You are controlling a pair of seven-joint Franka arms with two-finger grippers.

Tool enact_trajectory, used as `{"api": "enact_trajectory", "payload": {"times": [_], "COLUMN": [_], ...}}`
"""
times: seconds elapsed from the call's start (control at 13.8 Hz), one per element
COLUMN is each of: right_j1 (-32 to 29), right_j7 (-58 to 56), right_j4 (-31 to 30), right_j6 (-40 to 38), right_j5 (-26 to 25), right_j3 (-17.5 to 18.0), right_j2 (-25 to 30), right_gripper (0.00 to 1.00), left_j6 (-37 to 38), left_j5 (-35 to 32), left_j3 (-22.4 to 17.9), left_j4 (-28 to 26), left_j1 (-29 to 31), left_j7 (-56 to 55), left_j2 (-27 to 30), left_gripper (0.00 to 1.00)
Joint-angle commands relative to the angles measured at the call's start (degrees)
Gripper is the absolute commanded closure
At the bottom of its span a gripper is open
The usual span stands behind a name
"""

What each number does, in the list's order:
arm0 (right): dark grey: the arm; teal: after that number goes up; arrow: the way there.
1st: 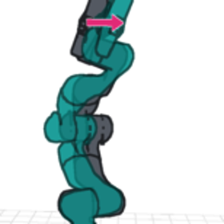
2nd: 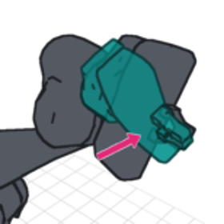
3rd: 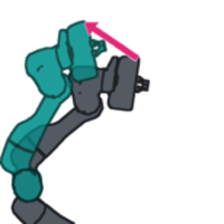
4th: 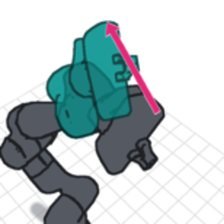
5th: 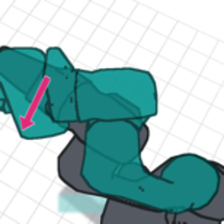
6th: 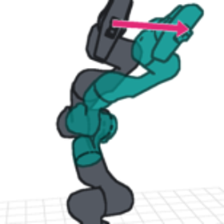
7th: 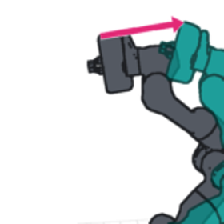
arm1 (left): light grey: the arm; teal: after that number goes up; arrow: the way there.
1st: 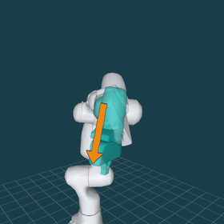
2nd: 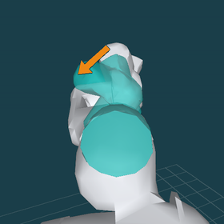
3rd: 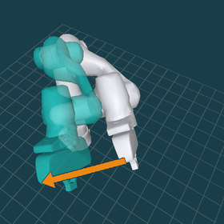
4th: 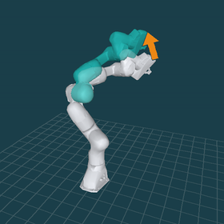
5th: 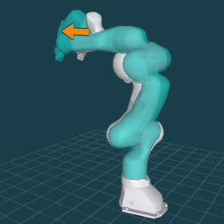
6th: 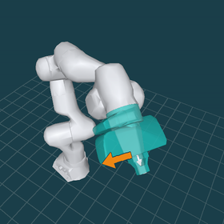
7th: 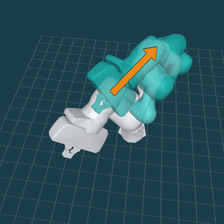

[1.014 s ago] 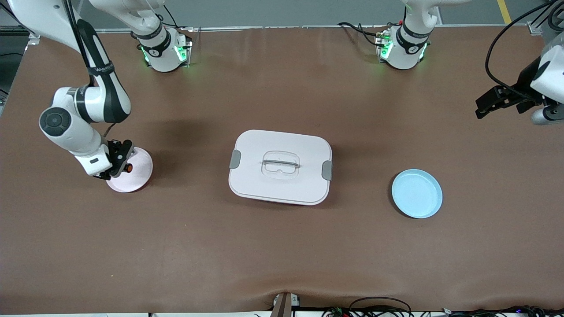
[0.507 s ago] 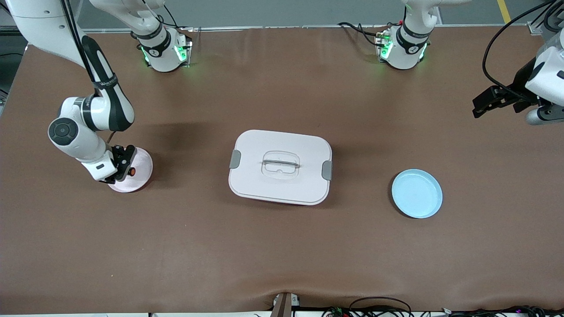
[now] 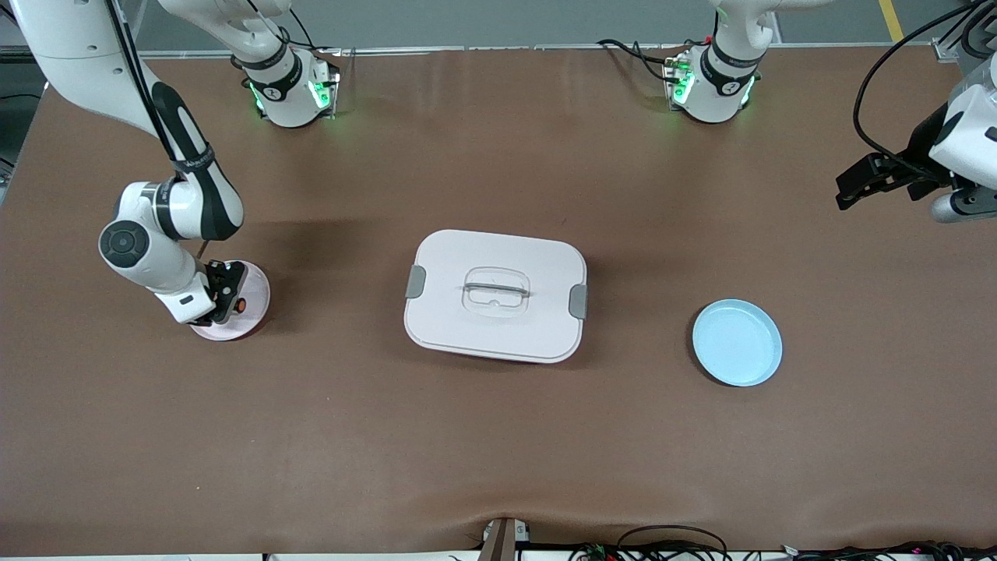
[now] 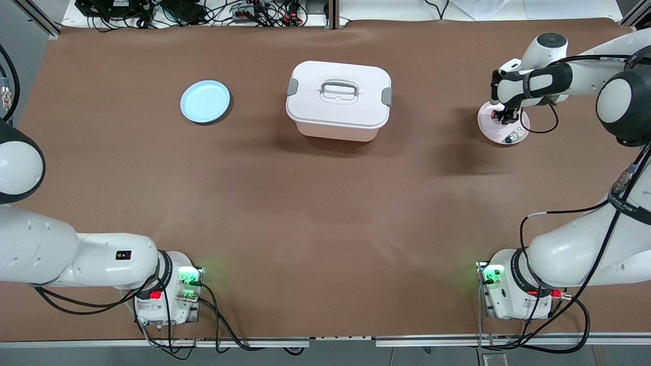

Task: Transfer orange switch to right arm and place
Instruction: 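Lower the switch onto the white plate with the right gripper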

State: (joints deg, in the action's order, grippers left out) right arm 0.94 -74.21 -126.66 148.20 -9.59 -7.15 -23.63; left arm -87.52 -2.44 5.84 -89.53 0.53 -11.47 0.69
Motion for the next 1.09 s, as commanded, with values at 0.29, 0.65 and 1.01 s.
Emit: {"api": "enact_trajectory", "payload": {"times": [0.29,0.65,1.01], "right_j1": [-1.38,-1.29,-1.82], "right_j7": [-1.38,-1.38,-0.85], "right_j4": [0.80,0.97,1.76], "right_j6": [1.30,1.30,0.78], "right_j5": [2.38,3.09,3.18], "right_j3": [1.35,1.43,1.35], "right_j2": [-1.68,-1.77,-1.07], "right_gripper": [0.92,0.51,0.00], "left_j6": [-1.69,-1.34,-1.25], "left_j5": [0.59,0.51,0.77], "left_j3": [-0.39,-0.31,-0.13], "left_j4": [-0.73,-0.73,-0.65], "left_j1": [-0.01,-0.09,-0.18], "left_j7": [-0.22,-0.22,-0.22], "left_j2": [-0.07,0.10,0.10], "left_gripper": [0.00,0.00,0.00]}}
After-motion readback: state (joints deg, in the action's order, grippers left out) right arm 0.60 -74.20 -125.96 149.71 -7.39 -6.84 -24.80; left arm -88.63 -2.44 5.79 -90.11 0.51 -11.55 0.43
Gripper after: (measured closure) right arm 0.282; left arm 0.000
